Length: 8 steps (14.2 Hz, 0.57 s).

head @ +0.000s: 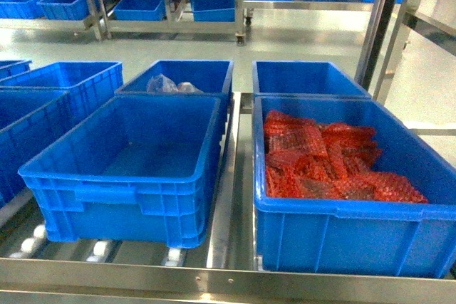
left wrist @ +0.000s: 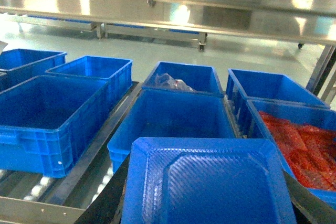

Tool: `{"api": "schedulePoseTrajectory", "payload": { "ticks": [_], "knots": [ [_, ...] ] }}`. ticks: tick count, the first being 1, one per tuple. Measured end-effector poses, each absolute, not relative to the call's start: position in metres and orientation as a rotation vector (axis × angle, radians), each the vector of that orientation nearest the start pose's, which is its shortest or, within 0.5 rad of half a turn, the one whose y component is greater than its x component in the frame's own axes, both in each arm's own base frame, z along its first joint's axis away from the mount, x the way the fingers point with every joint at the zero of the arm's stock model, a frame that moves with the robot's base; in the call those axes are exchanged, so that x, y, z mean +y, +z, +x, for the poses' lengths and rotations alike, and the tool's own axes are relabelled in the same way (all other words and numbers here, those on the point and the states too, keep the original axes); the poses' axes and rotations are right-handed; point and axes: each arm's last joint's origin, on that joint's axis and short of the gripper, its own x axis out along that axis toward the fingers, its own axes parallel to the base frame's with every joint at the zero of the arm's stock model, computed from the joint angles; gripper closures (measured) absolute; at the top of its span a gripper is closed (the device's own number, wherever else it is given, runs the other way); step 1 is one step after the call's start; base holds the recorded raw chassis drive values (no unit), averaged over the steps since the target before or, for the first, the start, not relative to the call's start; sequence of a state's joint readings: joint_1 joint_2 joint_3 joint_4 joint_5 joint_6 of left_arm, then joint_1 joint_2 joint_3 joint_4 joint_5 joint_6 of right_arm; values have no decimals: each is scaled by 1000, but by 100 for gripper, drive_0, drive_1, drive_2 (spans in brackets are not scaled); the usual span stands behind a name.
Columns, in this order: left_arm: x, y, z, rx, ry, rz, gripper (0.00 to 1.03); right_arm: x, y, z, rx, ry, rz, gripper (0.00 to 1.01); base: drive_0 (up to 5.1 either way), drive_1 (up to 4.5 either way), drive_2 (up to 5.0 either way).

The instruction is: Pick blue part to blue bin on bottom shelf

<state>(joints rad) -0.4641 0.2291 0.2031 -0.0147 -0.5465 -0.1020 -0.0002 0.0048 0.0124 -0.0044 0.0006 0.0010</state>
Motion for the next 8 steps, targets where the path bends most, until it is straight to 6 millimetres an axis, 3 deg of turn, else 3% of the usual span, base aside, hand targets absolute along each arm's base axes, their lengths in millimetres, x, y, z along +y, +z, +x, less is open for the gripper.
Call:
{"api": "schedulePoseTrajectory", "payload": {
  "ticks": [8],
  "knots": [
    [-32,213,98,32,84,-82,59,0,167,97,-3,-1,1,3,0,0,0]
  ]
}}
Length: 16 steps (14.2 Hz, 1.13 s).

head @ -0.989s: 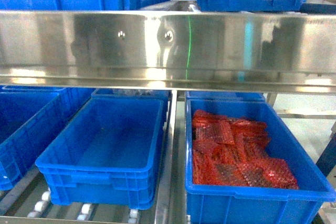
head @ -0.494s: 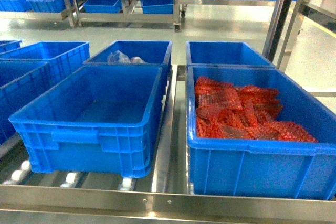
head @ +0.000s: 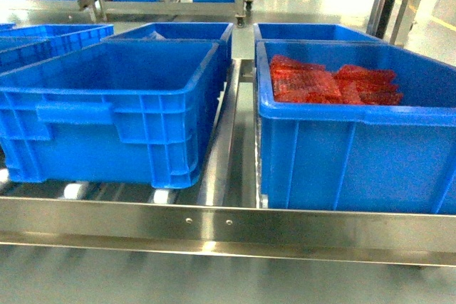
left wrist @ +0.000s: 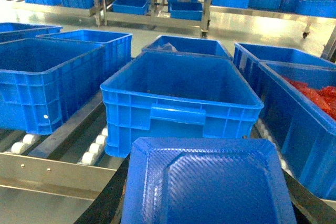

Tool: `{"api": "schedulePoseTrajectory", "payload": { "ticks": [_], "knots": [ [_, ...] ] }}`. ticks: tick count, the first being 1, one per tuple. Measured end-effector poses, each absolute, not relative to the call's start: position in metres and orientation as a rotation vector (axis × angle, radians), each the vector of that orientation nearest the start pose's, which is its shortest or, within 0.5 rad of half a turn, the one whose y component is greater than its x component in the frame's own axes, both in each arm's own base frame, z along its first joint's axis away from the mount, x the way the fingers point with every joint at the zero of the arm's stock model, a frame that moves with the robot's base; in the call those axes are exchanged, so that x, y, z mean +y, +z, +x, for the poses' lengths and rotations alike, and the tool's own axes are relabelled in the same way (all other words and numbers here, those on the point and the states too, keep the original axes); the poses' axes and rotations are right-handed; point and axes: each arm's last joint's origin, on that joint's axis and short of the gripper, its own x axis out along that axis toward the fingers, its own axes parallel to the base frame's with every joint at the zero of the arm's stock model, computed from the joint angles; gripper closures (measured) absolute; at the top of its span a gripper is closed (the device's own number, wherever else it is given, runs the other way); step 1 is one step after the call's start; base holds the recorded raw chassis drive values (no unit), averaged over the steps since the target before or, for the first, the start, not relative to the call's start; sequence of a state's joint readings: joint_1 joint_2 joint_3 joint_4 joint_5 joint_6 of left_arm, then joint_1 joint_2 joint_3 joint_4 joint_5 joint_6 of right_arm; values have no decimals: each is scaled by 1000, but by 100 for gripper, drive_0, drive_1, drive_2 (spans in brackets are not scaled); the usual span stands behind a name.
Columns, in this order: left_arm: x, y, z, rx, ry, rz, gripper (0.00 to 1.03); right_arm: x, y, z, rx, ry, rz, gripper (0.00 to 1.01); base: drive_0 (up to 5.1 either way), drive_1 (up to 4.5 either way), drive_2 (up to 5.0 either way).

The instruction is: Pick blue part to blue bin on bottom shelf

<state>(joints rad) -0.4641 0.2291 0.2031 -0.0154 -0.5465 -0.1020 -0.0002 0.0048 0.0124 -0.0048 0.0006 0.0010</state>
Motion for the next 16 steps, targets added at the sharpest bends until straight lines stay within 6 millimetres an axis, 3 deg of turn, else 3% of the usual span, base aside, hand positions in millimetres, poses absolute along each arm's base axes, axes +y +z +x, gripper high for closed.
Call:
{"api": "schedulePoseTrajectory", "payload": {
  "ticks": [8,16],
  "knots": [
    [-32,214,98,27,84,-85,59,0,167,97,-6,0,0,3,0,0,0],
    [-32,213,98,31,86,-82,59,0,167,97,-4,0,0,3,-5,403,-413]
  ]
}}
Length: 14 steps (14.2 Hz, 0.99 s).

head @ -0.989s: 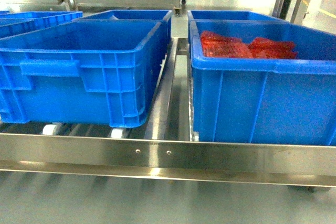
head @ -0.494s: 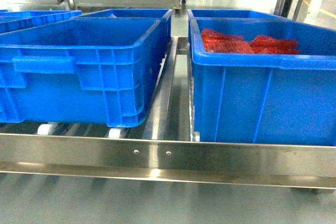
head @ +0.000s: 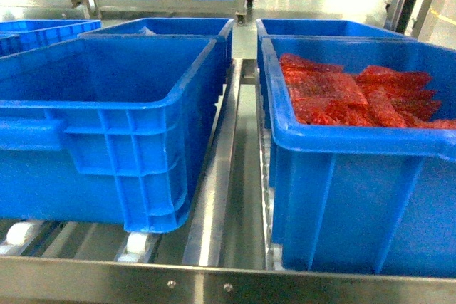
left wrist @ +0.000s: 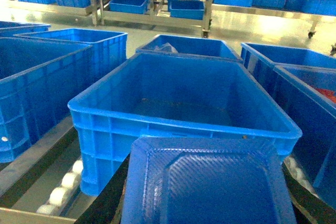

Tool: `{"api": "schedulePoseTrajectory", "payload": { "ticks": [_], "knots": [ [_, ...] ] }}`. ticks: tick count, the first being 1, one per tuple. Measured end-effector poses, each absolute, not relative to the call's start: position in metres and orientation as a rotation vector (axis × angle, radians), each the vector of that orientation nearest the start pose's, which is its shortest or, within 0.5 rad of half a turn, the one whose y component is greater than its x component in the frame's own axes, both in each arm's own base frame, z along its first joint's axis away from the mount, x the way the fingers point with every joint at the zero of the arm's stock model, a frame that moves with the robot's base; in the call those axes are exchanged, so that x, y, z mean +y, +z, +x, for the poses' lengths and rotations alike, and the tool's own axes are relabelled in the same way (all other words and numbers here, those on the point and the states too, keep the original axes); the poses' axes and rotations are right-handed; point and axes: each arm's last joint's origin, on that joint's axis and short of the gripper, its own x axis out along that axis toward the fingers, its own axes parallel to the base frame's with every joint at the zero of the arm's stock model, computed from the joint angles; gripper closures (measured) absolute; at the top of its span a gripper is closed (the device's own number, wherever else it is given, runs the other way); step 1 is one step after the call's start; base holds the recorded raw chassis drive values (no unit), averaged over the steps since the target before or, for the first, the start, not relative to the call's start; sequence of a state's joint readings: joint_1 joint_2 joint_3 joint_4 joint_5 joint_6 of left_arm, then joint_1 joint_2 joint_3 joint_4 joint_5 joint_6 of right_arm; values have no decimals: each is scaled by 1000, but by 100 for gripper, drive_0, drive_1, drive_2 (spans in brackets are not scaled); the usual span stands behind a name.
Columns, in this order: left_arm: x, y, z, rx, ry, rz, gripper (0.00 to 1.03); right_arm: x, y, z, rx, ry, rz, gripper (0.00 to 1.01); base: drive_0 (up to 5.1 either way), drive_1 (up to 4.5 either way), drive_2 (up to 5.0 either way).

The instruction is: Pick blue part to blue bin on bottom shelf

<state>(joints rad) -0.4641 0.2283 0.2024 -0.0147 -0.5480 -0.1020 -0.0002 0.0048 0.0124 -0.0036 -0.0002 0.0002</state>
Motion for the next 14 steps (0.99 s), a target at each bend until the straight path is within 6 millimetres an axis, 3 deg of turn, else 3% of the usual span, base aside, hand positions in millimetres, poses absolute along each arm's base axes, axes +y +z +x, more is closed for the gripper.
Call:
{"api": "schedulePoseTrajectory", "payload": {
  "ticks": [10,14],
  "knots": [
    [-32,213,98,34,82,-81,59,0,167,97,-3,0,0,3,-5,403,-413],
    [-32,213,98,34,82,-81,59,0,167,97,-3,0,0,3,0,0,0]
  ]
}}
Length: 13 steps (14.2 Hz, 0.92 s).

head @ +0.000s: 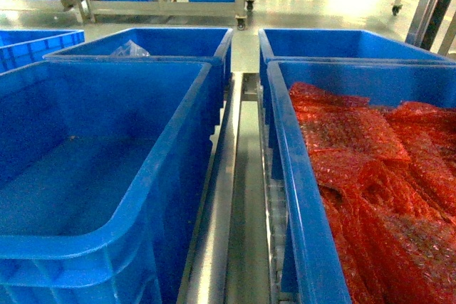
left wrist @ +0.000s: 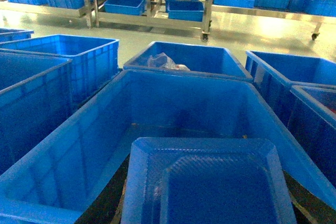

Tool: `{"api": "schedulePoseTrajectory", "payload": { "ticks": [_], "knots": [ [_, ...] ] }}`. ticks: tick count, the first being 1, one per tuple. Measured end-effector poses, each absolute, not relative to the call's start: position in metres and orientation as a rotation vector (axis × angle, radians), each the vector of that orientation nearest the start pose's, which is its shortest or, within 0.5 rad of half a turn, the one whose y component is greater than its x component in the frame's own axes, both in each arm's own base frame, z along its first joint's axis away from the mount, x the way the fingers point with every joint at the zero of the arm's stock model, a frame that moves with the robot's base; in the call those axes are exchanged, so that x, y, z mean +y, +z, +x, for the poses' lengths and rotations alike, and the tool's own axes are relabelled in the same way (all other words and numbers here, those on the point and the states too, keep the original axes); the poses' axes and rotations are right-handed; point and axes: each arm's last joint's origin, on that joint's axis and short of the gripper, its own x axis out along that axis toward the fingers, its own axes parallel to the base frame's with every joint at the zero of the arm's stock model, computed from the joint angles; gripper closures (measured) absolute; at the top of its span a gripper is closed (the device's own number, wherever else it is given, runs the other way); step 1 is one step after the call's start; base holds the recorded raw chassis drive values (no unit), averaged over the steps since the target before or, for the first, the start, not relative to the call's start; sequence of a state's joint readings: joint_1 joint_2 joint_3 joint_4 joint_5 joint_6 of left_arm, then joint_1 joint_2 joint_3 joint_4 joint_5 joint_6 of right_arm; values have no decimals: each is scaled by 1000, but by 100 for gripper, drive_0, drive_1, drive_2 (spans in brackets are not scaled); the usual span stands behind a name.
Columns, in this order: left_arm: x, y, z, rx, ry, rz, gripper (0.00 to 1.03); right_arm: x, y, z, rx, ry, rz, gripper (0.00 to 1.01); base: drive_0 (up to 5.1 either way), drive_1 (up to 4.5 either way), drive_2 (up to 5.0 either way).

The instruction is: Pick blue part to blue bin on bottom shelf

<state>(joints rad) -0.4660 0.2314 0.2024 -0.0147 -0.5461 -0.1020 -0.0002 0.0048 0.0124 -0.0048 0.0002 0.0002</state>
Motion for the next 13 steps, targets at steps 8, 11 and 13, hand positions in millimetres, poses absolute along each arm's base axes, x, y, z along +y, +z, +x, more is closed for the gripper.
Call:
{"api": "schedulePoseTrajectory", "payload": {
  "ticks": [8,11,13],
  "knots": [
    [-32,213,98,34,82,-81,59,0,167,97,-3,0,0,3,0,0,0],
    [-32,213,98,34,82,-81,59,0,167,97,-3,0,0,3,0,0,0],
    [-32,213,98,34,82,-81,59,0,167,97,-3,0,1,3,0,0,0]
  ]
}}
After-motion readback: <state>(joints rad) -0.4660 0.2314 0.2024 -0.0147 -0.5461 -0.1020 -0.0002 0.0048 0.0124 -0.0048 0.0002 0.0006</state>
